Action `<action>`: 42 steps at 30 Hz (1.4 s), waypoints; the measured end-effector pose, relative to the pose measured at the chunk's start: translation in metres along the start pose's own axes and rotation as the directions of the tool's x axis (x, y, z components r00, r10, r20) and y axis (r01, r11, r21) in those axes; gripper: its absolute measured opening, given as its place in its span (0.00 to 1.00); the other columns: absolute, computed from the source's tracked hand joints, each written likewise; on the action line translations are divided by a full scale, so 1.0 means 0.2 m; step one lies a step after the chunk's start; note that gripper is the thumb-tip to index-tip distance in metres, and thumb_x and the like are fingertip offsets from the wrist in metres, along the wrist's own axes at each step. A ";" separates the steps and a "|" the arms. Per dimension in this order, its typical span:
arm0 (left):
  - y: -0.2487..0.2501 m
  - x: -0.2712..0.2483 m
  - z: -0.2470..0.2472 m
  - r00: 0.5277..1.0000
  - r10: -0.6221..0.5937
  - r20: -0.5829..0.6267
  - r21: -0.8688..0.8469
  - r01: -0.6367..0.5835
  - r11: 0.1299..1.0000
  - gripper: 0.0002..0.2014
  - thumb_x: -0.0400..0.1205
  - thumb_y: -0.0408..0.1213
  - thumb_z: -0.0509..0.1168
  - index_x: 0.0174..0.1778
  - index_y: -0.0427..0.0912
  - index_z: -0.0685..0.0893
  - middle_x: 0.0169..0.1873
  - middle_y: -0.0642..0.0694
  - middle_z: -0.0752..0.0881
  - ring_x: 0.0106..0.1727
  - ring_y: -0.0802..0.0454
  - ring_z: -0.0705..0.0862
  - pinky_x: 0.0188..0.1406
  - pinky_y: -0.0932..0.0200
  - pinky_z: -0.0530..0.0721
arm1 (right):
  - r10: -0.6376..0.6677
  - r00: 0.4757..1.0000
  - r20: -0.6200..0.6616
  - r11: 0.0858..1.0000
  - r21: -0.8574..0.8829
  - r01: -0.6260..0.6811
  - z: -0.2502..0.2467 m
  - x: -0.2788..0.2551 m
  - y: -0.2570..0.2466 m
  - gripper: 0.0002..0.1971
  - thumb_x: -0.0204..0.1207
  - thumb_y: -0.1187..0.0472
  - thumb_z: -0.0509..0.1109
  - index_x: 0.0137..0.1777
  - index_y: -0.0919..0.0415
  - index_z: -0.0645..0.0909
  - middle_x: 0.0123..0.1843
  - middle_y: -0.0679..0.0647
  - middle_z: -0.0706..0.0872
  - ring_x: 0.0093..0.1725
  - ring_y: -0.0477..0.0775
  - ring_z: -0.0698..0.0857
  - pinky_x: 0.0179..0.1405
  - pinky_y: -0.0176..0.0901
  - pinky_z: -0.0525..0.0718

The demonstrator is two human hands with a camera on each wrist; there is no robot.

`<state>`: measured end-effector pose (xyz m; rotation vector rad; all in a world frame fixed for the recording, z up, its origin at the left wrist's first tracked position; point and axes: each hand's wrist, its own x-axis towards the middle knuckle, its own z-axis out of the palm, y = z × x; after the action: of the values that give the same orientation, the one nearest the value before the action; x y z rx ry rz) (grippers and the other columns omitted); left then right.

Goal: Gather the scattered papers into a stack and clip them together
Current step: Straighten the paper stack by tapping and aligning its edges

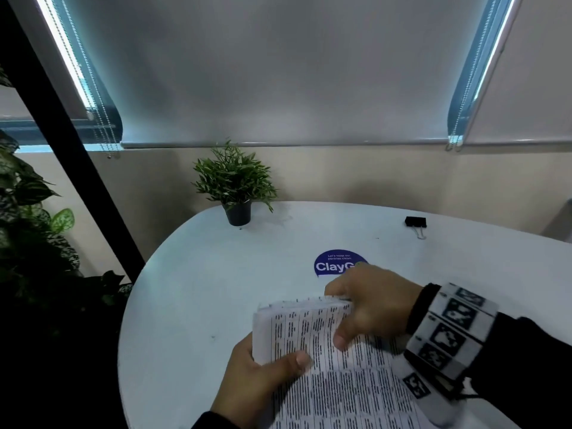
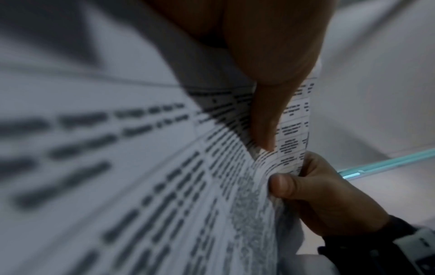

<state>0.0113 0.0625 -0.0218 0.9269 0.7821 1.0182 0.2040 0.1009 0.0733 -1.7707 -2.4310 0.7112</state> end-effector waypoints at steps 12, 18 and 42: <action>0.33 0.03 0.06 0.851 0.493 -0.182 0.349 -0.412 0.842 0.09 0.64 0.25 0.80 0.34 0.40 0.89 0.31 0.52 0.91 0.30 0.54 0.88 0.31 0.60 0.87 | -0.021 0.479 -0.878 0.987 0.060 0.153 -0.27 -0.40 0.01 0.56 0.46 0.35 0.79 0.75 0.32 0.52 0.67 0.39 0.65 0.66 0.38 0.67 0.62 0.32 0.66; 0.32 0.03 0.09 0.891 0.452 -0.047 0.330 -0.413 0.849 0.10 0.66 0.26 0.79 0.39 0.44 0.91 0.37 0.53 0.93 0.39 0.58 0.91 0.31 0.70 0.85 | 0.286 0.649 -0.705 0.568 0.670 0.478 0.13 -0.29 0.16 0.46 0.46 0.39 0.85 0.66 0.48 0.74 0.58 0.44 0.88 0.55 0.47 0.88 0.51 0.49 0.89; 0.27 0.04 0.05 0.894 0.443 -0.062 0.441 -0.374 0.816 0.27 0.54 0.29 0.83 0.48 0.47 0.86 0.37 0.57 0.92 0.41 0.59 0.91 0.36 0.67 0.88 | 0.397 0.279 -0.875 0.746 0.484 0.457 0.20 -0.26 0.06 0.19 0.62 0.66 0.81 0.38 0.44 0.77 0.34 0.23 0.84 0.35 0.23 0.81 0.33 0.16 0.74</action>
<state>0.0044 0.0805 0.0303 1.4438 0.9866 1.3451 0.2202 0.0420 0.0443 -1.1653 -1.0659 0.2232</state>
